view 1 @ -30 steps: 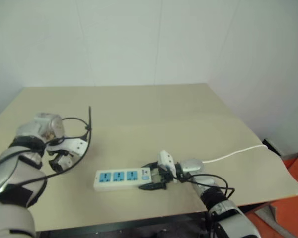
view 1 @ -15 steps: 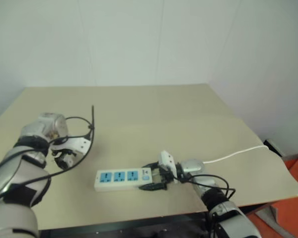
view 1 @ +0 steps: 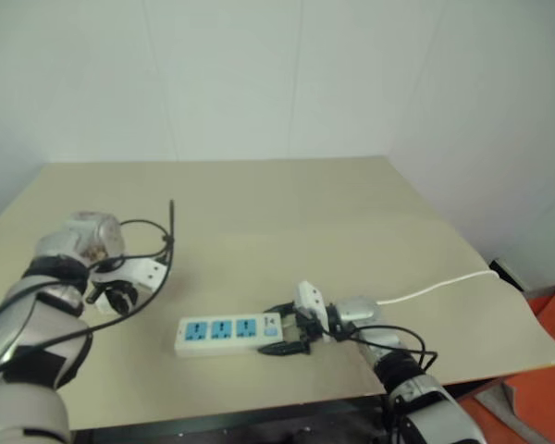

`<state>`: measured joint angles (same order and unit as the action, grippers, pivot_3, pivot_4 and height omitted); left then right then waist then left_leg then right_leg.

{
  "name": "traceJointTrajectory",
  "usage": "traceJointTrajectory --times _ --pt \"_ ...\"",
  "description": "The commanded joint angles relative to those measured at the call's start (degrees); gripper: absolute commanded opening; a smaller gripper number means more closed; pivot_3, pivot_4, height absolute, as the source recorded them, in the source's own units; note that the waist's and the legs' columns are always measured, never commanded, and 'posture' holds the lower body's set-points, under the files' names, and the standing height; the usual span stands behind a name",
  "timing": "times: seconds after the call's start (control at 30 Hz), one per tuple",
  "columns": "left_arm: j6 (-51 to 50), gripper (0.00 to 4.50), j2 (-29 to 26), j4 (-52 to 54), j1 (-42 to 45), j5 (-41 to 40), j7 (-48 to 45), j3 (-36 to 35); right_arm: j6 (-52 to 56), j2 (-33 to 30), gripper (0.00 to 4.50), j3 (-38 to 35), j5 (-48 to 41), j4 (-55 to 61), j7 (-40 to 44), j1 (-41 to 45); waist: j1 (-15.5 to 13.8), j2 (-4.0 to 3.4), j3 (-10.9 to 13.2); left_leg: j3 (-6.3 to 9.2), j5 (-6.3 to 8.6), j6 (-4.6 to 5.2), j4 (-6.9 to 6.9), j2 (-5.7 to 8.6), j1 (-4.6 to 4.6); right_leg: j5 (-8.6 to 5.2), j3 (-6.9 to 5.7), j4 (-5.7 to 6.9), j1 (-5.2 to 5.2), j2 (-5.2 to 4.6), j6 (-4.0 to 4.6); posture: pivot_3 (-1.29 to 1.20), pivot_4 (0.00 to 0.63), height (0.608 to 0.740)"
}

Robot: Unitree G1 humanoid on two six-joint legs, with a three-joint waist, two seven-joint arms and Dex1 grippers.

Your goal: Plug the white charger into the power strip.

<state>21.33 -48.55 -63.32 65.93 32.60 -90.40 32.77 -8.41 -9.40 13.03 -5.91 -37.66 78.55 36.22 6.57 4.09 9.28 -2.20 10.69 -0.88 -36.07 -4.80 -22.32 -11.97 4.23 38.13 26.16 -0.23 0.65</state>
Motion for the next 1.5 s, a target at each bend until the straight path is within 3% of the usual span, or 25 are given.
traceJointTrajectory --times 0.03,0.27,0.43,0.57,0.8,0.9,1.23,1.5 --pt "0.78 1.03 -1.16 3.38 2.18 -4.5 -0.27 -4.62 -0.21 0.57 3.41 1.69 0.63 -1.46 0.02 0.04 -0.01 0.0 0.0 0.01 0.0 0.0 0.0 0.0 0.0 0.0 -0.01 0.0 0.0 0.0 0.0 0.0 0.15 0.74" --pt "-7.04 1.03 0.42 15.16 3.66 -18.91 -0.66 -16.98 -1.29 0.63 3.41 1.95 0.86 -2.27 0.49 0.42 0.1 0.0 0.0 0.05 0.0 0.0 -0.05 0.0 -0.02 0.02 -0.02 0.01 -0.01 0.0 -0.03 0.0 0.15 0.74" --pt "-21.5 1.03 6.47 28.37 -0.54 -39.99 0.77 -31.84 -2.71 0.92 3.41 2.08 1.28 -4.1 0.55 1.38 0.48 -0.01 0.0 0.08 0.0 0.0 -0.07 0.0 0.01 0.02 -0.02 0.05 -0.04 0.0 -0.03 0.0 0.15 0.74" --pt "-33.31 1.03 11.0 42.41 -7.38 -50.92 8.36 -39.08 -3.76 1.37 3.41 2.12 1.61 -5.83 0.44 2.08 0.86 -0.02 0.01 0.14 0.0 0.0 -0.17 0.0 0.05 0.05 -0.01 0.13 -0.08 0.03 -0.07 0.0 0.15 0.74" --pt "-43.16 1.03 17.57 65.7 -26.37 -62.28 18.9 -41.82 -4.56 2.22 3.41 1.94 1.97 -7.65 -0.22 2.77 0.79 -0.1 -0.01 0.41 0.0 0.0 -0.23 0.03 0.31 0.09 -0.01 0.21 -0.36 0.2 -0.11 0.0 0.15 0.74" --pt "-46.09 1.03 18.61 70.1 -32.0 -65.0 21.18 -42.0 -4.9 2.2 3.41 1.86 2.19 -8.24 -0.25 2.81 0.8 -0.25 0.04 0.47 0.01 -0.01 -0.03 0.07 1.09 0.06 0.16 -0.08 -1.12 0.25 -0.07 0.0 0.15 0.74" --pt "-44.05 1.03 18.53 73.75 -44.03 -65.77 21.77 -39.26 -5.51 2.16 3.41 1.8 2.45 -9.12 -0.42 3.13 0.82 -0.26 0.04 0.63 0.01 -0.02 0.08 0.19 1.2 0.0 0.35 -0.09 -1.12 0.37 0.04 0.0 0.15 0.74" --pt "-38.92 1.03 16.82 71.28 -48.01 -63.79 18.06 -36.37 -5.55 2.08 3.41 1.9 2.49 -9.05 -0.39 2.9 0.8 -0.26 0.04 0.63 0.02 -0.03 0.09 0.31 1.2 -0.17 0.58 -0.13 -1.1 0.37 0.31 0.0 0.15 0.74"
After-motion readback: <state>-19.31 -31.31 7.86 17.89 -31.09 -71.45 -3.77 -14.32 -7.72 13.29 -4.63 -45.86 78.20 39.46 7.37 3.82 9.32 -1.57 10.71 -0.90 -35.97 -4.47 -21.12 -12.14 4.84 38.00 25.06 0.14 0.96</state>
